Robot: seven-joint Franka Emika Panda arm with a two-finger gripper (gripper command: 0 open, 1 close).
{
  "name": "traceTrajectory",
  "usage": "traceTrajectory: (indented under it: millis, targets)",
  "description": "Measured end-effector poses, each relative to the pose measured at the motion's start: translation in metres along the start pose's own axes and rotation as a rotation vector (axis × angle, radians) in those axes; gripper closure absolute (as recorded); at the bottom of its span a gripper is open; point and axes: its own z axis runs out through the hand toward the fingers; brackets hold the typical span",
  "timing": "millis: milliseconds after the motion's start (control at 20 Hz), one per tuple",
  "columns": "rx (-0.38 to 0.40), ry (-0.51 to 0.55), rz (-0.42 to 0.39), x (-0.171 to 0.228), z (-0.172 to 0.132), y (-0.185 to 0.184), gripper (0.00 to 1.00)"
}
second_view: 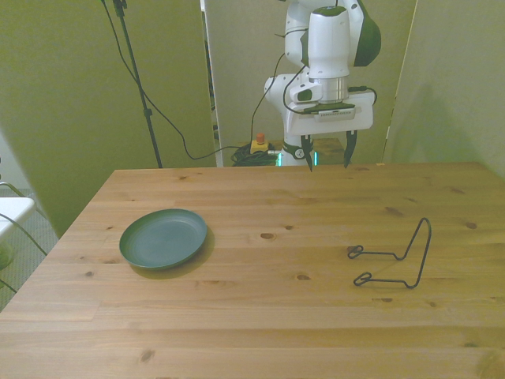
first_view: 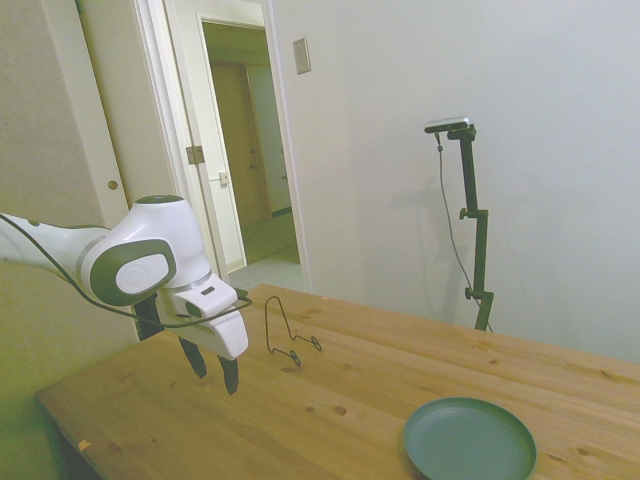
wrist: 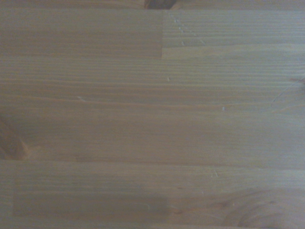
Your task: Load the plate
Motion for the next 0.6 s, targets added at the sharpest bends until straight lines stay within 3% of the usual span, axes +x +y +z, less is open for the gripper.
traceTrajectory:
  millis: [250,600]
  targets:
    - [-0.005,0.067,0.044,0.005,-0.002,-0.002,0.0]
    - [-0.118,0.239,0.141,0.057,-0.016,-0.002,0.0]
